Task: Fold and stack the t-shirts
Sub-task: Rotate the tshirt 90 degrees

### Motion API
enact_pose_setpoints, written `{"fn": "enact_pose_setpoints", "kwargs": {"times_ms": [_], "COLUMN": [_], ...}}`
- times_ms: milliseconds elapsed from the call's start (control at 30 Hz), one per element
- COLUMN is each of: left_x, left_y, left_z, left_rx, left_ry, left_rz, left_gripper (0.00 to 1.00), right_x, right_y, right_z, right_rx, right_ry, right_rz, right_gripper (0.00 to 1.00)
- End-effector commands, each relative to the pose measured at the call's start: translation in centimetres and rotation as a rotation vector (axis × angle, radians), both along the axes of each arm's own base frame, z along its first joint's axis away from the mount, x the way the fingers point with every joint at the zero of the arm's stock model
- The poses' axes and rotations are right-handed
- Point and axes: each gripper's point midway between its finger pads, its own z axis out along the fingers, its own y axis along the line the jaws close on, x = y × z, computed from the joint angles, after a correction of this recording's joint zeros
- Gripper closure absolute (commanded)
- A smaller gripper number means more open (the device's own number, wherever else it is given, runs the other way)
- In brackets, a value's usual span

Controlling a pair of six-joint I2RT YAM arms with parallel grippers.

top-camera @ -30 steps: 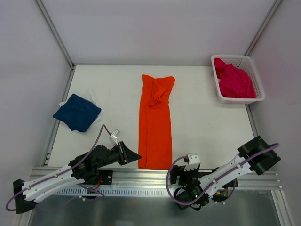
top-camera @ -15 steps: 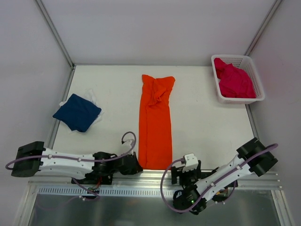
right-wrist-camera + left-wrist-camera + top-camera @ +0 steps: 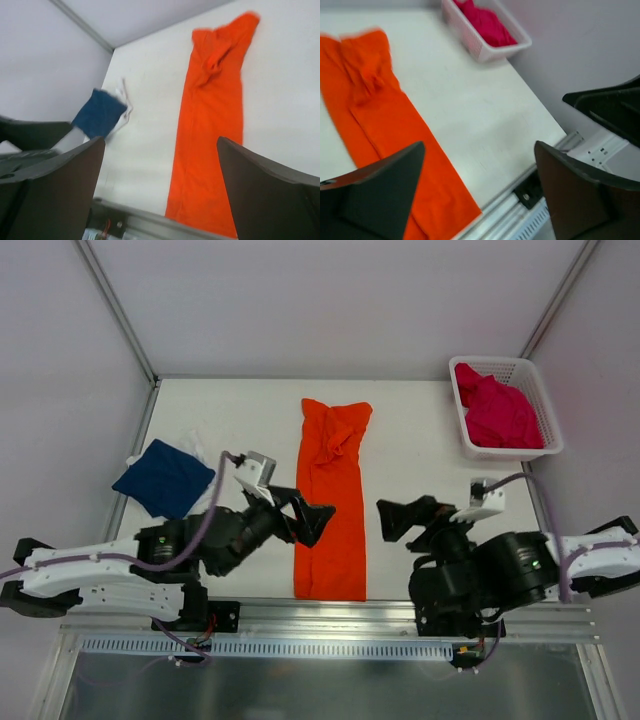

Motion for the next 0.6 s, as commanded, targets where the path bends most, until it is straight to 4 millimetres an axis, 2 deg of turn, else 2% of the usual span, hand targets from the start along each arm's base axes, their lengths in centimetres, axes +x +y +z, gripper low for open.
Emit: {"fn": "enact_pose_setpoints", "kwargs": {"times_ms": [0, 67, 100, 133, 167, 200, 267, 300, 333, 367, 400, 433, 467, 500, 533, 567], "left_x": [1.8, 1.8, 2.0, 2.6, 3.0, 3.1, 3.8, 4.0, 6.1, 5.2, 5.4, 5.4, 6.6, 5.0, 5.1, 6.7], "left_y": [3.1, 2.9, 2.7, 2.7, 2.5, 2.1, 1.5, 1.6, 2.6, 1.7, 1.5, 1.1, 1.3, -0.1, -0.4, -0.7], "left_z": [6.4, 7.8, 8.4, 8.6, 8.5, 7.5, 5.0, 2.5, 2.4, 1.8, 0.8, 0.9, 2.4, 2.6, 3.4, 4.1], "left_rx": [0.112, 0.120, 0.139, 0.133, 0.125, 0.089, 0.044, -0.004, -0.056, -0.088, -0.098, -0.126, -0.204, -0.230, -0.270, -0.326], "left_ry": [-0.246, -0.281, -0.306, -0.305, -0.292, -0.234, -0.117, -0.015, 0.004, 0.047, 0.077, 0.093, 0.086, 0.122, 0.125, 0.140], "left_rz": [0.061, 0.051, 0.052, 0.078, 0.076, 0.061, -0.049, -0.059, -0.019, -0.122, -0.156, -0.211, -0.223, -0.386, -0.433, -0.437], "left_gripper": [0.01, 0.01, 0.01, 0.01, 0.01, 0.01, 0.01, 0.01, 0.01, 0.01, 0.01, 0.01, 0.01, 0.01, 0.01, 0.01], "right_x": [4.0, 5.0, 5.3, 6.2, 6.5, 6.7, 6.6, 6.4, 6.6, 6.5, 6.7, 7.5, 7.7, 8.2, 9.5, 10.2], "right_y": [-7.0, -8.1, -8.0, -9.2, -9.5, -10.6, -11.3, -12.8, -11.2, -10.0, -9.3, -9.8, -9.1, -9.5, -10.3, -10.5], "right_z": [6.4, 8.8, 9.6, 9.7, 8.6, 8.1, 6.8, 5.5, 5.4, 4.5, 3.8, 3.4, 2.9, 2.8, 2.5, 2.4], "right_rx": [-0.586, -0.689, -0.731, -0.734, -0.702, -0.636, -0.552, -0.595, -0.504, -0.522, -0.544, -0.570, -0.580, -0.620, -0.710, -0.763], "right_ry": [-0.393, -0.458, -0.460, -0.409, -0.305, -0.234, -0.172, -0.173, -0.162, -0.135, -0.130, -0.123, -0.094, -0.071, 0.000, 0.034], "right_rz": [-0.140, -0.248, -0.285, -0.357, -0.346, -0.362, -0.358, -0.342, -0.334, -0.259, -0.195, -0.193, -0.138, -0.154, -0.204, -0.215], "right_gripper": [0.01, 0.01, 0.01, 0.01, 0.00, 0.00, 0.00, 0.01, 0.01, 0.01, 0.01, 0.00, 0.01, 0.01, 0.00, 0.01]}}
